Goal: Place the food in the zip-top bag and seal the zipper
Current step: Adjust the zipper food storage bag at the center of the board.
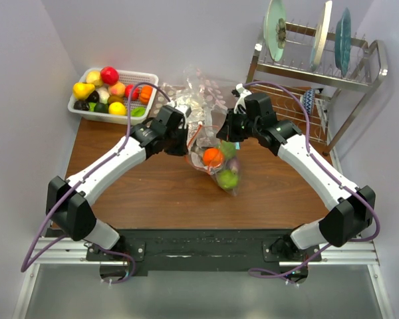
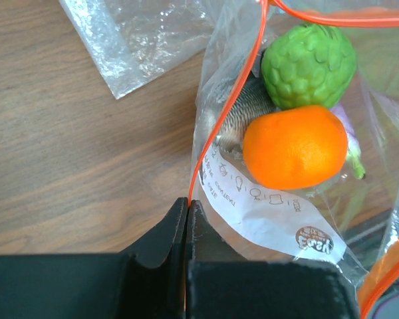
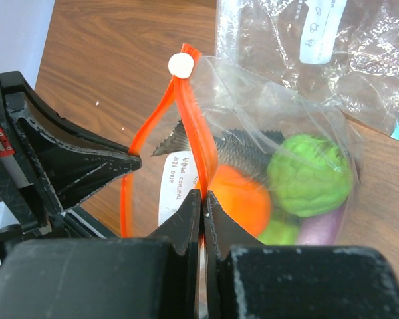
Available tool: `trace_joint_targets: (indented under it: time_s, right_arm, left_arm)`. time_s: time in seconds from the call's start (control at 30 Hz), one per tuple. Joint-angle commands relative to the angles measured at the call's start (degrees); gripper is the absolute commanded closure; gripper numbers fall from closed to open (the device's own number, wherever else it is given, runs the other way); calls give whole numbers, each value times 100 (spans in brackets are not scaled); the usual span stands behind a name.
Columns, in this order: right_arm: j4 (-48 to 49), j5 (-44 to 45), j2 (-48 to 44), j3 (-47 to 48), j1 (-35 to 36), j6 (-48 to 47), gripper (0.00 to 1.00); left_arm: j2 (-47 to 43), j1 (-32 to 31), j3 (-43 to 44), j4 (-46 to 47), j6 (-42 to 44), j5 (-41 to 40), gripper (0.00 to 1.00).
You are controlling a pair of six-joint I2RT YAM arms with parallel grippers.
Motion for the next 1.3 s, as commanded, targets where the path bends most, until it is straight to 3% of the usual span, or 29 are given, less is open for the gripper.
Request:
trace_joint_targets:
  time_s: [0.0,0.17,0.3,0.47,0.57,0.77,1.03,1.27]
  right_arm:
    - [246,-11,-113,-80,-38,10,100]
    - [238,41,-104,-45,-38,45,100]
    - [-87,234,-157,480,-38,-69,100]
    - [-535,208,-262,1272,-38,-166,100]
    - [-545,173,-368,1432,-38,-139,100]
    - [-457,199,-360,1046,-38,-157,100]
    - [18,68,-325,220,-38,-113,100]
    - [282,-152,-210,-71,-38,-34,100]
  left_arm:
    - [-169,39,697,35,89,341,100]
    - [-2,31,2075,-421,134,860,100]
    - [42,31,2518,-668,204,957,100]
    - [-98,39,1545,-335,143,948,100]
    - [-221,39,1402,-185,90,983,100]
    - [-239,66,1552,-220,151,886,100]
    - [-204,75,288,658,99,914,100]
    - [-230,259,31,685,107,676,93]
